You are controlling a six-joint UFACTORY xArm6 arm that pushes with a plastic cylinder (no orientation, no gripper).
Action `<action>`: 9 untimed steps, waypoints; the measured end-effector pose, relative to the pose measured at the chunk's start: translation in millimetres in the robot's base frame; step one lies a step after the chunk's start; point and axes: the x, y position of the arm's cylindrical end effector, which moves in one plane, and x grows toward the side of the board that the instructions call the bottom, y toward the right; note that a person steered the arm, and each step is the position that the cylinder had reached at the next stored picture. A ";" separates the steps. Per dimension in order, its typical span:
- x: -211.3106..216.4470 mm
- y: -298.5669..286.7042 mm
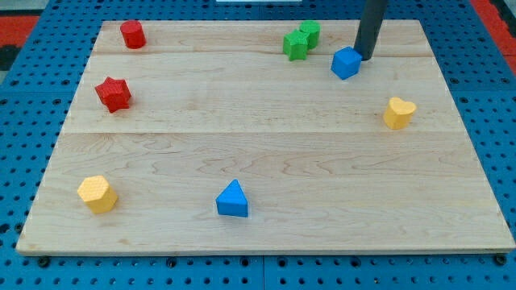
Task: Push the blue triangle to the center
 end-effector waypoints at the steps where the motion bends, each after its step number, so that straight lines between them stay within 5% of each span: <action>1: 9.2 -13.6; 6: 10.9 -41.7; 8: 144.1 -91.9; 9: 108.7 -87.0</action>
